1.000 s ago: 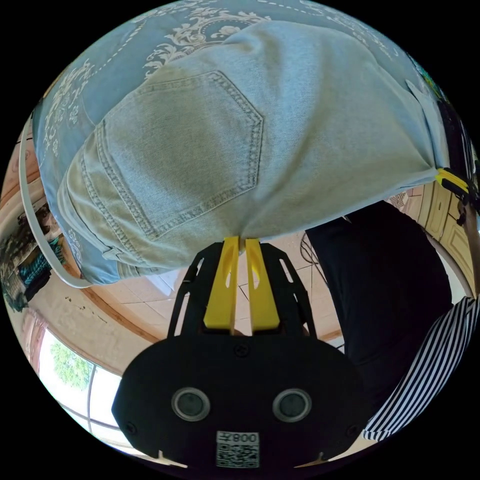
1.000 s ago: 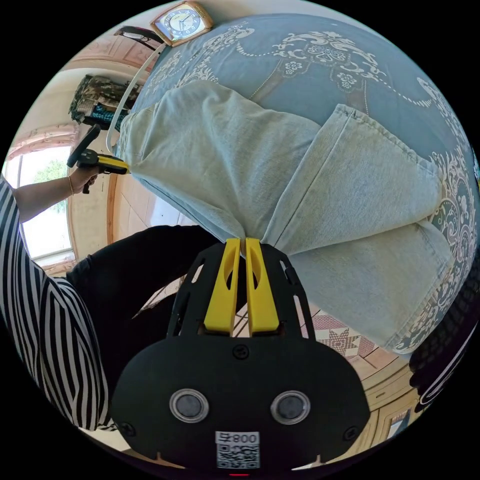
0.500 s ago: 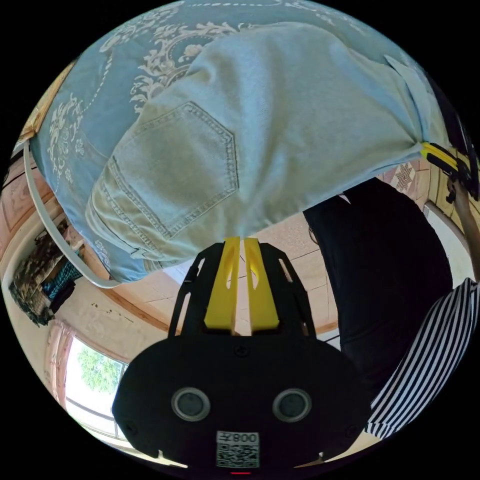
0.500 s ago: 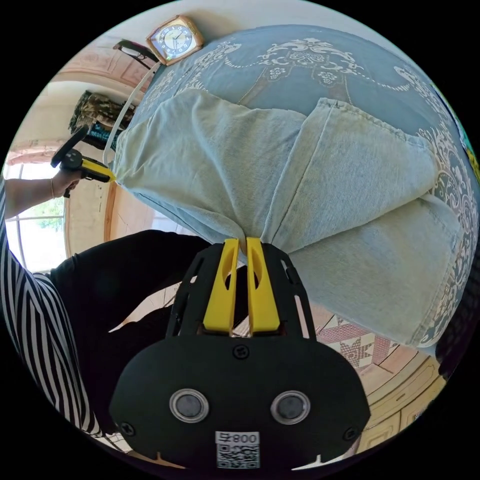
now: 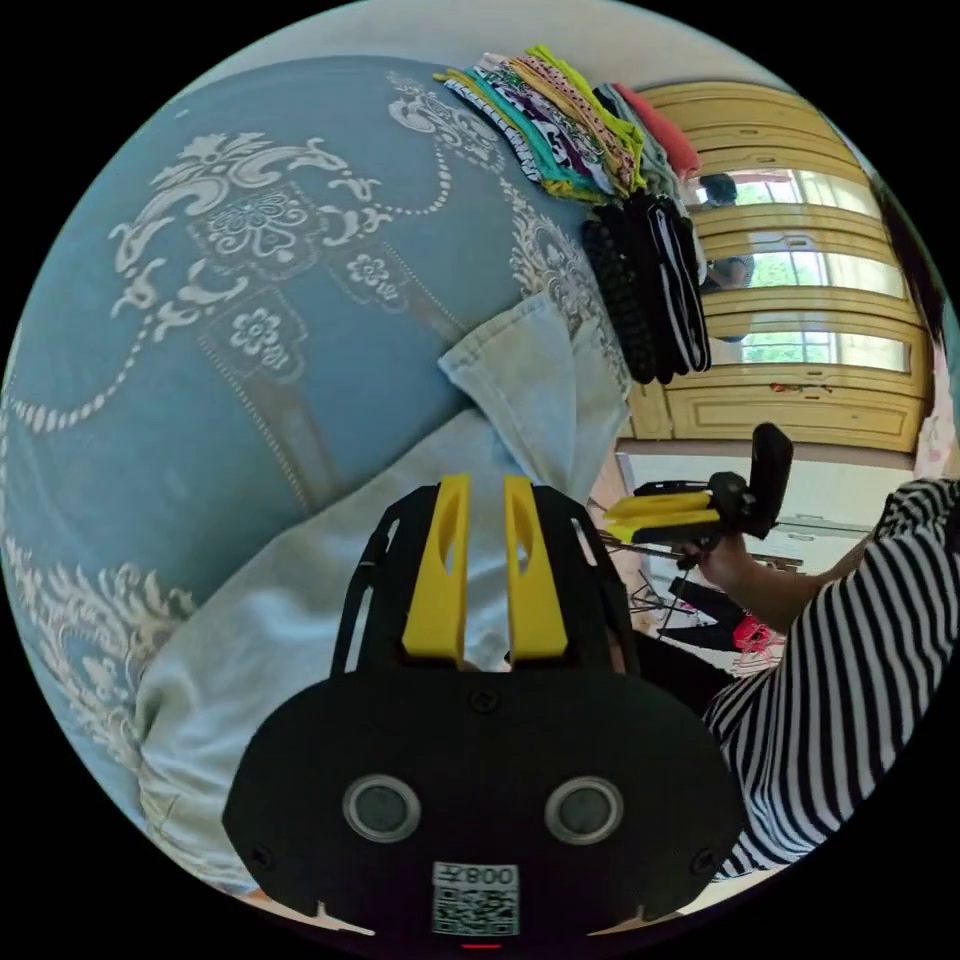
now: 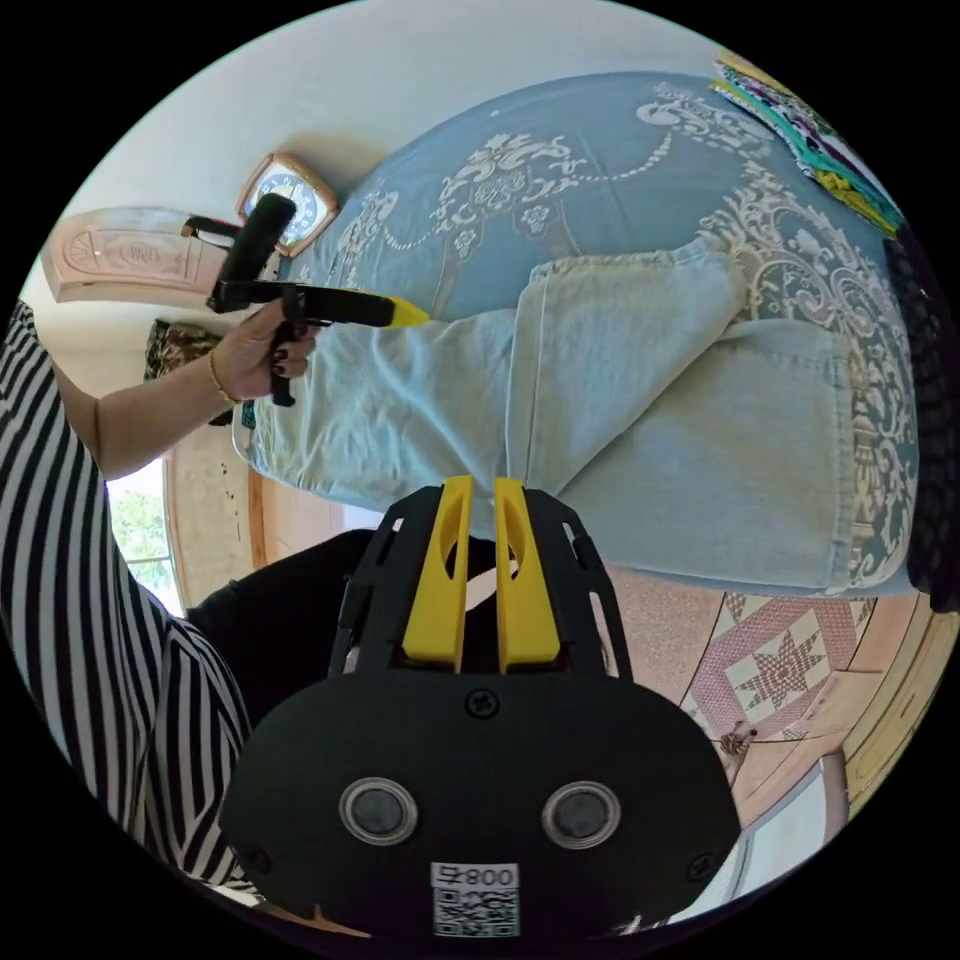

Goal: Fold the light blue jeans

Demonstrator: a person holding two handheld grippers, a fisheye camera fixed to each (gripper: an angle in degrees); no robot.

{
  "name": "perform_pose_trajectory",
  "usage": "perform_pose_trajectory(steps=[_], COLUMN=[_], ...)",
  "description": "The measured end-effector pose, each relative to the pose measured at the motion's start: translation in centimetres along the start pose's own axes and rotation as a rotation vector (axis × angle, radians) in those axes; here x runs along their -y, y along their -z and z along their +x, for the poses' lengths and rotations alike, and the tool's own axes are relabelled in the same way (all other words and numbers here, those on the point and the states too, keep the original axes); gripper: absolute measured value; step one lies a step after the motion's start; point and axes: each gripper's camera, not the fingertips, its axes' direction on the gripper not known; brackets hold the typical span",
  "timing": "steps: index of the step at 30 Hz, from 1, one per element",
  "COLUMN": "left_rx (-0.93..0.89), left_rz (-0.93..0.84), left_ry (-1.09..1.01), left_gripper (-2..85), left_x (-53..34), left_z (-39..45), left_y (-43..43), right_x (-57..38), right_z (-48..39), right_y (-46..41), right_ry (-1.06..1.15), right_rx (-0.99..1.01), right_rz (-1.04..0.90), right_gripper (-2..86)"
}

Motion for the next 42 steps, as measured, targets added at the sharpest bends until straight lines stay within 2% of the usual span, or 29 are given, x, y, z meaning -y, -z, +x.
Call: perform_pose_trajectory(steps=[7,10,13,15,19,22,25,29,36,42], left_rx=[-0.152,-0.231,-0.299,-0.3,-0.247,-0.209,-0.169,-0.127,0.002,0.191], left_rz=[0.039,0.093,0.114,0.111,0.125,0.145,0.149,0.073,-0.06,-0.178], left_ry=[0.118,0.197,0.196,0.166,0.127,0.099,0.029,-0.134,-0.436,-0.543], left_gripper=[5.0,4.1,3.0,2.5,1.9,1.9,2.3,4.0,7.0,5.8], left_x=[6.7,8.0,9.6,10.8,12.9,14.1,15.9,20.1,28.2,32.8], left_z=[-2.1,-3.2,-3.1,-2.4,-0.8,0.4,2.1,6.0,14.6,20.4], left_y=[-6.6,-8.3,-10.1,-10.9,-12.2,-12.9,-13.8,-17.0,-25.4,-32.9], right_x=[1.6,2.2,2.0,1.2,-0.6,-2.9,-7.2,-15.5,-27.3,-31.3], right_z=[1.9,2.1,2.4,2.8,3.9,6.1,9.7,17.1,26.7,30.3], right_y=[2.5,2.2,2.0,2.3,4.2,8.1,14.2,20.6,21.1,21.8], right_ry=[0.008,0.024,0.039,0.052,0.068,0.022,-0.091,-0.341,-0.752,-0.811], right_rx=[-0.078,-0.099,-0.202,-0.294,-0.336,-0.227,-0.037,0.179,0.31,0.388], right_rz=[0.15,0.126,0.078,0.053,0.055,0.135,0.329,0.516,0.541,0.594], right_gripper=[7.6,8.1,7.6,6.1,3.1,1.4,0.7,0.4,0.2,0.2])
